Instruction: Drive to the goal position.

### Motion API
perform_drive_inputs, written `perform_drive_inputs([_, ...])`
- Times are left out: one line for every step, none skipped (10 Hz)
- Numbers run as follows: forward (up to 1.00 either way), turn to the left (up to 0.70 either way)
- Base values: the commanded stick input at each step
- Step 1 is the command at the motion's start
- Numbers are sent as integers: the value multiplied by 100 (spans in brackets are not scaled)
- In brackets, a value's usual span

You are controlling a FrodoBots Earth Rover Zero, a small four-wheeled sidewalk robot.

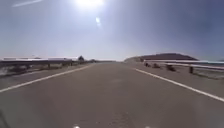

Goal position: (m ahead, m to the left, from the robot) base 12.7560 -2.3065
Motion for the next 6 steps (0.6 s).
perform_drive_inputs([100, 0])
perform_drive_inputs([100, 0])
perform_drive_inputs([100, 0])
perform_drive_inputs([100, 0])
perform_drive_inputs([100, 0])
perform_drive_inputs([100, 0])
